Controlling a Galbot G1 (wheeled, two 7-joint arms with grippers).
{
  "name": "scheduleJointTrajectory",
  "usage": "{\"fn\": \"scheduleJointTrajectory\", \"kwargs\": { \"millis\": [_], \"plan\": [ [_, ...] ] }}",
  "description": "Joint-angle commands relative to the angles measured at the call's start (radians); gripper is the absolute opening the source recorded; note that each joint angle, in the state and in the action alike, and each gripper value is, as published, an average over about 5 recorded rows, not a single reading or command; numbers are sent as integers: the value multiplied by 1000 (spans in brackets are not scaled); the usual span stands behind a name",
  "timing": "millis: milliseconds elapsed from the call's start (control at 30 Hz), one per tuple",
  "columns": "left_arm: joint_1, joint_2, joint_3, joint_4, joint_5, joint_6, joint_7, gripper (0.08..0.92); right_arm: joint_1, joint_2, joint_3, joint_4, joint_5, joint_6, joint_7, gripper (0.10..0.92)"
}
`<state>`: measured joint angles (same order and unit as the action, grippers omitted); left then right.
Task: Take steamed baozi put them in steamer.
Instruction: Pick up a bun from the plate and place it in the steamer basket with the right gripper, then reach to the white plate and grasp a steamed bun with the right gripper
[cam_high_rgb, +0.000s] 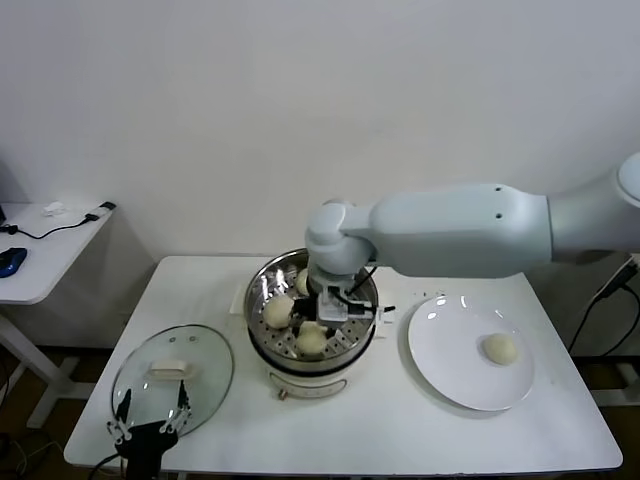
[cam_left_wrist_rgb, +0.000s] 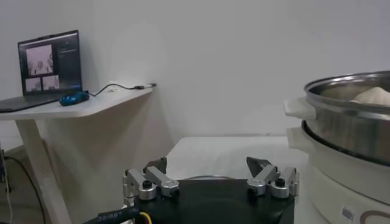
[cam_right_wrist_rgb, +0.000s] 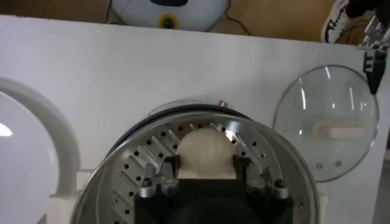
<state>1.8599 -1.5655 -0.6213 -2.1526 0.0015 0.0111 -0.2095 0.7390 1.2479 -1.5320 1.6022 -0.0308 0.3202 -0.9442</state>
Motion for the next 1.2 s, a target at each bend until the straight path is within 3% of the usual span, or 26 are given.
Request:
{"fn": "scheduleJointTrajectory", "kwargs": {
  "millis": [33,300,500,633,900,1067,1200],
  "plan": [
    [-2,-1,-2,3,-2,1,0,823,-93,48,-7,-63,-75,11,28,602],
    [-3,-1,-3,4,-7,2,0,823,-108,54,-4,-90,-54,21,18,604],
    [-3,-2,-3,2,-8,2,0,823,-87,43,16,-95,-27,43,40,715],
    [-1,-3,-2,-1,-8,2,0,823,-7,6,37,-92,78,78,-19,805],
    [1,-3,-4,0,-8,-2,-1,823,250,-149,8,-193,370,140,-135,823],
    [1,-3,-2,0,-9,-5,-2,823,405,-283,-161,-312,621,-4,-183,823],
    [-5,-3,-2,7,-9,-9,-6,823,422,-438,-295,-313,650,-189,-177,823]
  ]
}}
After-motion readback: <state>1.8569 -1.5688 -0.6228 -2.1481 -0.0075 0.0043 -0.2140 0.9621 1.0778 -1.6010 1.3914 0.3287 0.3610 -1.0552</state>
